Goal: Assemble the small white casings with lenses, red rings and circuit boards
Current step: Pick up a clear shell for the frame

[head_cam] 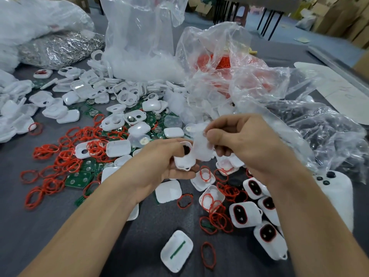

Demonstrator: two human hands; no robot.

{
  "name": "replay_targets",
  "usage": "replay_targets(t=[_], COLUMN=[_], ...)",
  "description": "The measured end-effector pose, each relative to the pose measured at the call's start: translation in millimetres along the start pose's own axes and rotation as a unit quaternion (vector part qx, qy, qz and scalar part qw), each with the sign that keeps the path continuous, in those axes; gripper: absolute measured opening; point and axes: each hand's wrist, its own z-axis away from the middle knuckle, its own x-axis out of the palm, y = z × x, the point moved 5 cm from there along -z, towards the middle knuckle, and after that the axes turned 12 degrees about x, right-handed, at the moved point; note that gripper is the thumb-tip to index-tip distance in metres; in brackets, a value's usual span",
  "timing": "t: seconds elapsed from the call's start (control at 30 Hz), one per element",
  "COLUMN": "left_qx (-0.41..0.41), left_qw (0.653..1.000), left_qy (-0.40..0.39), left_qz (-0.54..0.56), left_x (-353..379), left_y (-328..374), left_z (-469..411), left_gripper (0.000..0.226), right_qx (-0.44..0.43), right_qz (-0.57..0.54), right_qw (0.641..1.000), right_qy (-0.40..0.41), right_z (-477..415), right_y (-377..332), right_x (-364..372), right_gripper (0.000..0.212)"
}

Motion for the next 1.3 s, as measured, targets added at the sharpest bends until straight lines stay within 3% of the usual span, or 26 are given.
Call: replay_targets(t=[0.1, 0.17, 0.37, 0.73, 1.0, 1.3], left_qx=[-0.014, -0.025, -0.056, -0.041, -0.038, -0.038], left_qw=[0.997, 0.993, 0.994, 0.995, 0.997, 0.998], left_qy=[-0.022, -0.051, -0.067, -0.073, -0.065, -0.037], left_qz=[0.073, 0.099, 0.061, 0.046, 0.033, 0.020], left_x=[5, 9, 11, 14, 15, 15], left_y=[1, 2, -2, 0, 2, 3], left_z=[0, 1, 3, 4, 6, 6], left_gripper=[0.034, 0.050, 0.071, 0.068, 0.068, 0.075], right_qx=[0.006, -0.002, -0.031, -0.116, -0.213, -0.179], right_qz=[0.024, 0.058, 0.211, 0.363, 0.342, 0.242], right_qw=[0.999, 0.998, 0.976, 0.921, 0.912, 0.954], right_qy=[-0.020, -0.016, 0.033, 0.085, 0.082, 0.006], right_z=[-1, -2, -5, 2, 8, 4], right_y=[4, 4, 1, -11, -10, -9], right_x=[9, 12, 16, 35, 39, 31], right_gripper=[0.020, 0.021, 0.016, 0.009, 0.014, 0.028])
